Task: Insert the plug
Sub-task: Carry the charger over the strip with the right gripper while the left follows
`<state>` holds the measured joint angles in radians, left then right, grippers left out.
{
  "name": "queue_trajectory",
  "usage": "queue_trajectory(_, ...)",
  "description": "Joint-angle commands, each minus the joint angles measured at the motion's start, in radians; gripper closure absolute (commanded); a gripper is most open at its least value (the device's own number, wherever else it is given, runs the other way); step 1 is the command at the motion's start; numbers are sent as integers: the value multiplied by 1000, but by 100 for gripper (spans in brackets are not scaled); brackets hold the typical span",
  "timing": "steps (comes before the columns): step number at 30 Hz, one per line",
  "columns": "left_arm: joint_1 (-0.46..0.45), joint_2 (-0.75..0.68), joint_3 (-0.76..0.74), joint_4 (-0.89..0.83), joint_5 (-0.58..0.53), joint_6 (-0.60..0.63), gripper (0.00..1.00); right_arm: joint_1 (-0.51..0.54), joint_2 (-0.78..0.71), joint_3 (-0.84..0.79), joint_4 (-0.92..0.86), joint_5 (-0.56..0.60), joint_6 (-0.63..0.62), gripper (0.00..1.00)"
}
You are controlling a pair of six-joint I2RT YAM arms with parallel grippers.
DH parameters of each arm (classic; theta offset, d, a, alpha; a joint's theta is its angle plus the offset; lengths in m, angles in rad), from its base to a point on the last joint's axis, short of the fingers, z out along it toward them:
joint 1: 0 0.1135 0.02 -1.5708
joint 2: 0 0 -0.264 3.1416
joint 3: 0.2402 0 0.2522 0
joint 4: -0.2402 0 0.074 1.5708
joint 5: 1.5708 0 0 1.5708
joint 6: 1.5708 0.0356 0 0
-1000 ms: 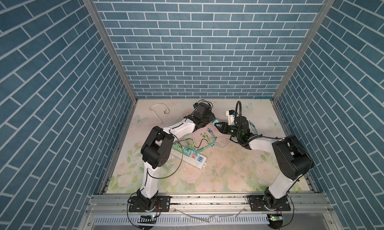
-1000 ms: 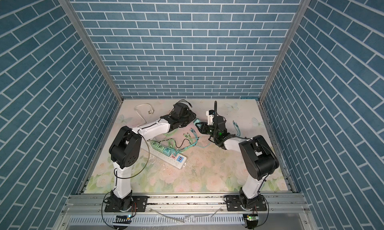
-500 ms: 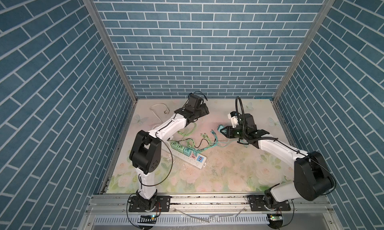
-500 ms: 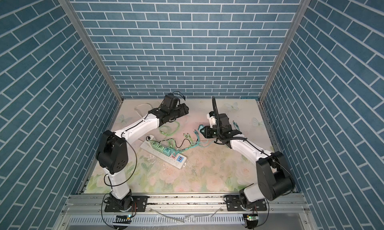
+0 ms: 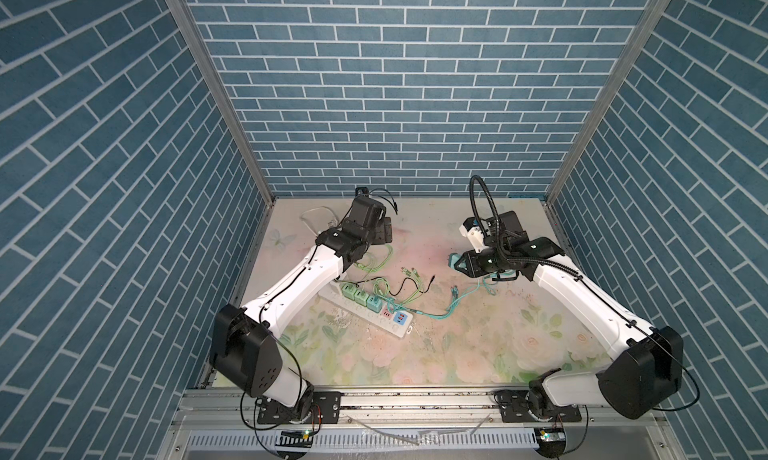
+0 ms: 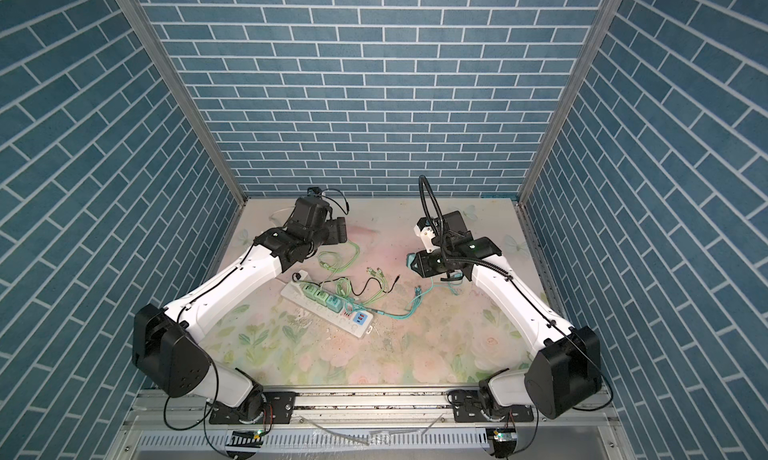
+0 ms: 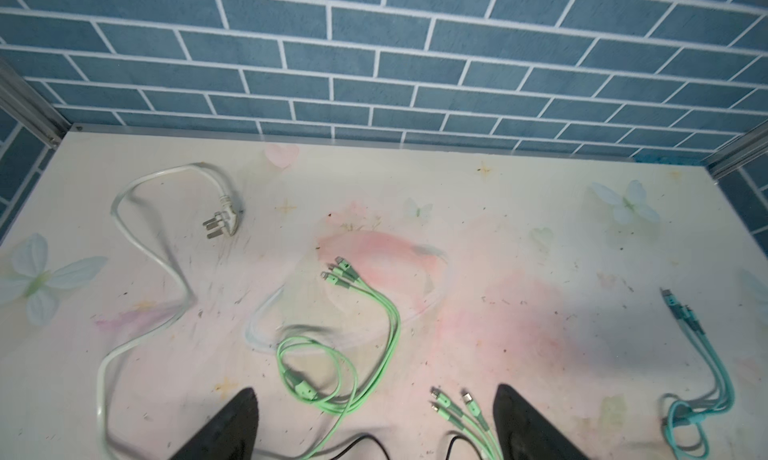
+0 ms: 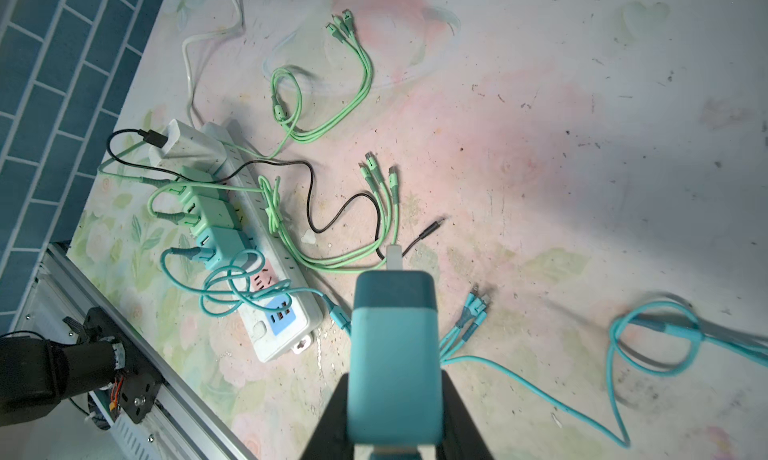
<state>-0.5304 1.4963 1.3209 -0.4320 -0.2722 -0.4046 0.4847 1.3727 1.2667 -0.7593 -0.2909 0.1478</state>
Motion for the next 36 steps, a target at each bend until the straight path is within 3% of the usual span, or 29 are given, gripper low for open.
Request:
queue_trajectory(1,4,-73,-36,-51,-32,23,10,6,20,103,-184,104,-104,100)
queue_trajectory(4,4,-137,-72,-95,-43,16,10,21,63,163,-249,140,-116,100)
queue_trajectory(8,4,-246,-123,-169,-68,1,10,115,147,206,-295,197,-123,100)
queue_trajectory(19,4,-492,-301,-242,-112,-43,10,315,348,303,-395,142,-210,100)
queue_trajectory(36,4,-541,-370,-276,-124,-58,9,544,539,519,-611,91,-263,100)
